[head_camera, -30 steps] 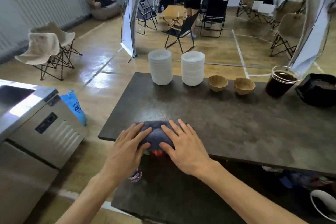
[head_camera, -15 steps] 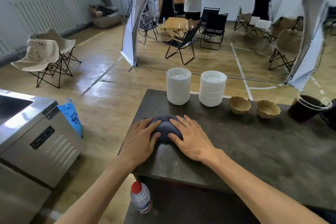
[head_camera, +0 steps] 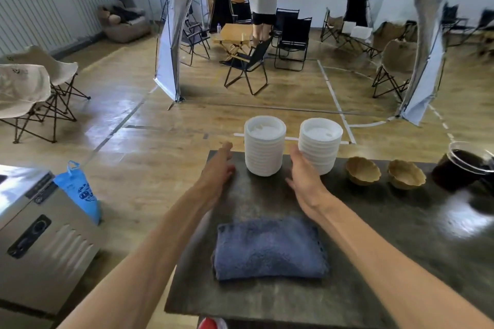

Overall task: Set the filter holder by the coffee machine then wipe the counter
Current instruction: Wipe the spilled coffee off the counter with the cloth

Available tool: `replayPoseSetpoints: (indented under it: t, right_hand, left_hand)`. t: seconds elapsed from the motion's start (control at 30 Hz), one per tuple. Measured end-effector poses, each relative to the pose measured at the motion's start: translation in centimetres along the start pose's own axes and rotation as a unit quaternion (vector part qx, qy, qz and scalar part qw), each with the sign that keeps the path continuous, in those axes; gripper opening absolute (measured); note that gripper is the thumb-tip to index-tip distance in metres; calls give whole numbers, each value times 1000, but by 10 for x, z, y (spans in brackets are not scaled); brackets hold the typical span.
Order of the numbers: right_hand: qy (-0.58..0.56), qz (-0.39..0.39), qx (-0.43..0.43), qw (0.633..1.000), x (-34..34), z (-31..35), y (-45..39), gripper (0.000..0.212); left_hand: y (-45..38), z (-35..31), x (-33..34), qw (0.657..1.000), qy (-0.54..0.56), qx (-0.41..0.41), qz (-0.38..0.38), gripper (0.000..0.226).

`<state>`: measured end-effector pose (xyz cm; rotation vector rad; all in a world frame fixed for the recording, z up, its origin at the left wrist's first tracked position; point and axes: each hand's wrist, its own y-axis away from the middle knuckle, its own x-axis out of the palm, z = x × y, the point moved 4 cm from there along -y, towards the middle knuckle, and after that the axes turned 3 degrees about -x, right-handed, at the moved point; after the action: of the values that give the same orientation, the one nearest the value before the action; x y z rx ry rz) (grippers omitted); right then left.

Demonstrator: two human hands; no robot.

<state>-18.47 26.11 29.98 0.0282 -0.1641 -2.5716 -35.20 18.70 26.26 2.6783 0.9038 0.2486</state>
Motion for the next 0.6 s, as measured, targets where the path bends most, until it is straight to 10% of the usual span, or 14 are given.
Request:
replayPoseSetpoints:
  t: [0.4,0.6]
  right_hand:
    - [-132,-32,7,991,-66,-3,75,42]
    - [-185,-292,55,937,-209,-22,131,48]
  left_hand:
    - [96,-15,81,994,-34,63,88,34]
    - [133,27,230,963,-76,-13,259,51]
